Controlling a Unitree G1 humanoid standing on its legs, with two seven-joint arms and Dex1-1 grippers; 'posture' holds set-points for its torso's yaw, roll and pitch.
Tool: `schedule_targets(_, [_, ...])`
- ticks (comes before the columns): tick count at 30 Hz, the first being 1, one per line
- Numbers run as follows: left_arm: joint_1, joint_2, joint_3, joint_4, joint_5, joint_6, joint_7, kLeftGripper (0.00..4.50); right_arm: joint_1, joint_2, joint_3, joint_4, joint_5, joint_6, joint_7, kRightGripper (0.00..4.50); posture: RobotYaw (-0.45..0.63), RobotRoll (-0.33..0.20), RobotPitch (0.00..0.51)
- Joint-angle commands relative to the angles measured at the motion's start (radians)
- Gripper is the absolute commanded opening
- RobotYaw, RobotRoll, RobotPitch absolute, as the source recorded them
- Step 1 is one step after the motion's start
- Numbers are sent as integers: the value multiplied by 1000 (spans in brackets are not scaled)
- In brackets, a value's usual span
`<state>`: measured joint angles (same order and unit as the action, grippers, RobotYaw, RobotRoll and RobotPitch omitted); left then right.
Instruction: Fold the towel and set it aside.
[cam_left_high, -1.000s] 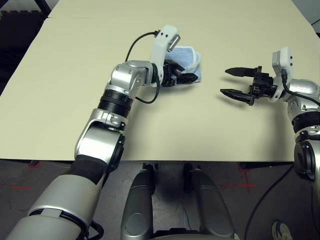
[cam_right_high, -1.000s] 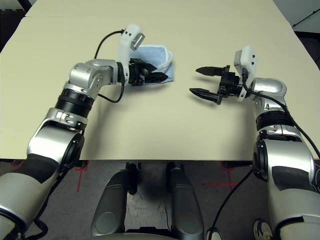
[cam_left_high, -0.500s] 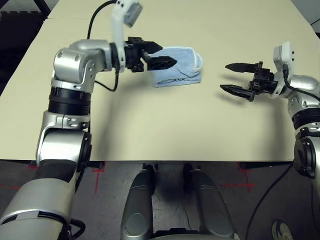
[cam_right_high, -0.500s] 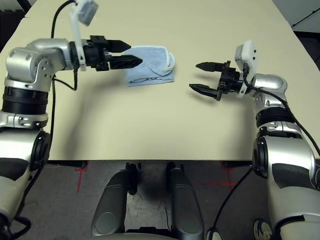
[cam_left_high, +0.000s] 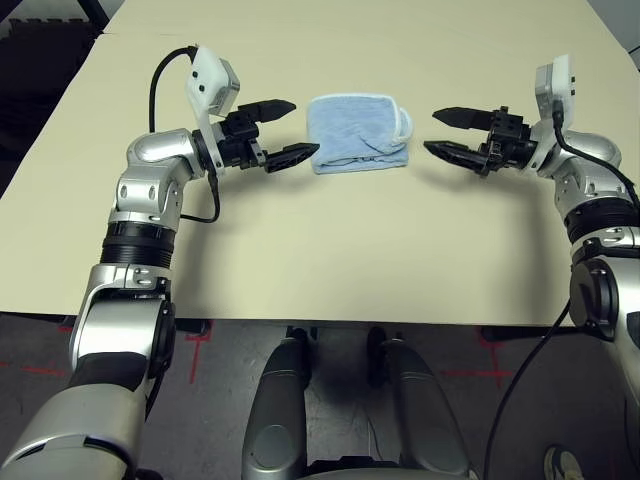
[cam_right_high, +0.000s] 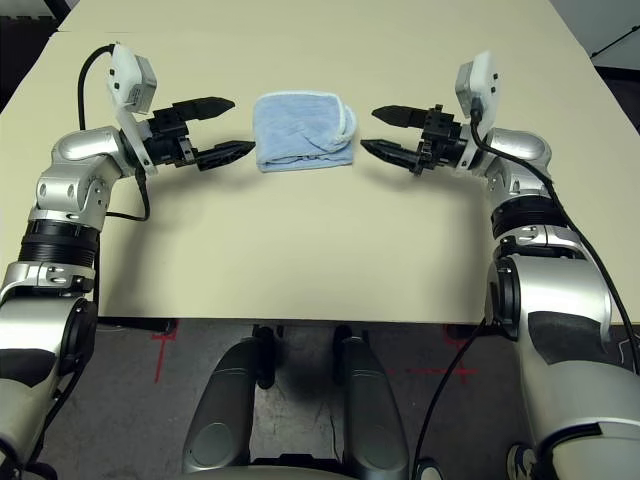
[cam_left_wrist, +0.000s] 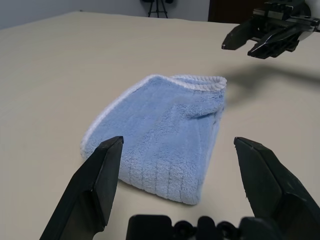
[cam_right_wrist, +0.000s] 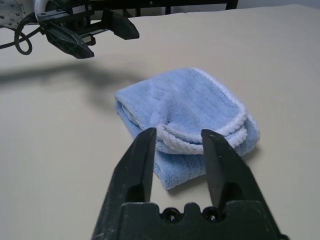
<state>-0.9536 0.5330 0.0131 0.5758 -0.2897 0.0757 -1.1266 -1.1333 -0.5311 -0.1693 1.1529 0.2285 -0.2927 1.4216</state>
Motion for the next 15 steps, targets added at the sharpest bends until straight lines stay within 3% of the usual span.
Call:
schedule_targets(1, [-4,6,6,54,16,-65,-28,4500,1,-4,-12,18,3,3,1,894,50,0,231])
schedule_targets(3, [-5,7,7,82,22,-93,-37,4500,2,-1,-12,16,4,3,0,116,48,0,229])
schedule_targets(4, [-3,9,3,94,29,-109,-43,4500,3,0,-12,15,4,4,0,46,48,0,229])
schedule_targets(13, [9,13,-7,166,58,-216,-100,4500,7,3,-6,9,2,1,13,46,44,0,227])
schedule_targets(15, [7,8,-2,171,54,-212,-106,4119,8,3,-4,8,-1,-2,18,0,44,0,227])
